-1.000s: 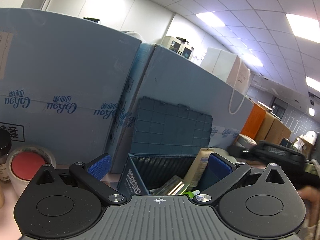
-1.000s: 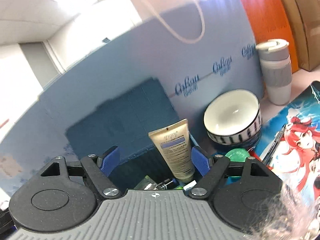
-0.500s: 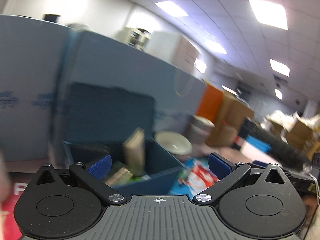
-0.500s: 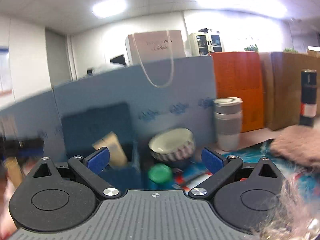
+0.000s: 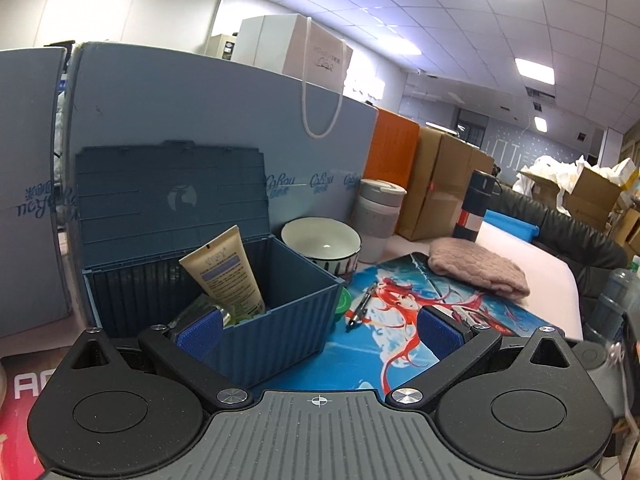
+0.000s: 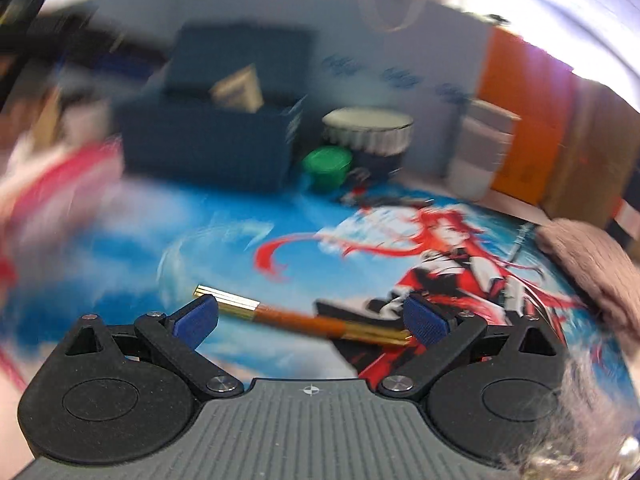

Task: Organize rigid objects
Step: 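Move the right tool to the desk mat and grasp the orange-and-gold pen, then carry the orange-and-gold pen with the right tool and release it into the box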

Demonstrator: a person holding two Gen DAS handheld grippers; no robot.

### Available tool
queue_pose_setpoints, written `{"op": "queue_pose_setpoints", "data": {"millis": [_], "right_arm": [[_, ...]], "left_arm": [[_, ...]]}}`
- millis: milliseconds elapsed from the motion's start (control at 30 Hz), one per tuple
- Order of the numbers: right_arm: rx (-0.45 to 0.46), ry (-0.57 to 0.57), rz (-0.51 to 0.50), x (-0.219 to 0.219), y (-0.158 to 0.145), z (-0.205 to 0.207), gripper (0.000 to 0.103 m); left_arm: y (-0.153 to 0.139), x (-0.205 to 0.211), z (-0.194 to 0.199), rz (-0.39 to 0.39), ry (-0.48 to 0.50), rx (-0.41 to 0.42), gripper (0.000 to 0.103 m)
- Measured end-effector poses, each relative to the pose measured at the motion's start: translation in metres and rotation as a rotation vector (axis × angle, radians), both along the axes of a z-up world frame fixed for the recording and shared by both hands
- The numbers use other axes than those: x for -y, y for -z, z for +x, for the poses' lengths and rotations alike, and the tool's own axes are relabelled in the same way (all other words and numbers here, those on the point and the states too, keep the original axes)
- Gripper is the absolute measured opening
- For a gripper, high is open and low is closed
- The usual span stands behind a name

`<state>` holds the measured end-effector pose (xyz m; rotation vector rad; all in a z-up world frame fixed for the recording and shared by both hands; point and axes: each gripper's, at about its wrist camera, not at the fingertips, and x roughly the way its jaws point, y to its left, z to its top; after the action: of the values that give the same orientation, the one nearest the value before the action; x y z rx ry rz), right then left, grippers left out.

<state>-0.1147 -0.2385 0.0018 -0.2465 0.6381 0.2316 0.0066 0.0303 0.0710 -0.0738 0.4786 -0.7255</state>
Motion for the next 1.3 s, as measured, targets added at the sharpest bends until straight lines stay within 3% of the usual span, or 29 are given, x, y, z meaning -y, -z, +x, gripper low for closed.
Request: {"op": "queue_pose_setpoints", "data": {"millis": [233,433,533,600,667,800,900,1167,1300], "right_arm": [[-0.067,-0.075,-0.103,-0.012,0.014,0.021,0.099],[-0.093,-0.088,-0.076,-0.005,0.011,0.047,0.093],[-0.117,-0.125,-0.008,-0.003,0.012,0.059,0.075],[-0.132,-0.151,0.057,0.000,0.013,0.067,0.053],[-0.144,-0.156,0.118,0.004,0.015,0.074,0.043],[-0.134,-0.149,0.153,0.010,0.013,0.079,0.011],[-0.086,-0.163,0.194,0.011,0.004,0.073,0.011],[0.099,-0.178,0.461,0.029,-0.032,0.046,0.011],[0.239,-0.089,0.548,0.028,-0.054,0.037,0.011]], "left_arm": [[-0.002,-0.003,0.001,-0.014,-0.004,-0.002,0.103],[-0.002,-0.005,0.002,-0.025,-0.007,-0.003,0.103],[-0.002,-0.006,0.003,-0.027,-0.010,-0.007,0.103],[-0.002,-0.006,0.004,-0.026,-0.013,-0.011,0.103],[-0.001,-0.008,0.005,-0.029,-0.014,-0.015,0.103],[-0.002,-0.011,0.007,-0.044,-0.017,-0.021,0.103],[-0.002,-0.015,0.009,-0.056,-0.029,-0.026,0.103],[-0.006,-0.028,0.012,-0.096,-0.062,-0.032,0.103],[-0.006,-0.037,0.017,-0.142,-0.067,-0.052,0.103]]}}
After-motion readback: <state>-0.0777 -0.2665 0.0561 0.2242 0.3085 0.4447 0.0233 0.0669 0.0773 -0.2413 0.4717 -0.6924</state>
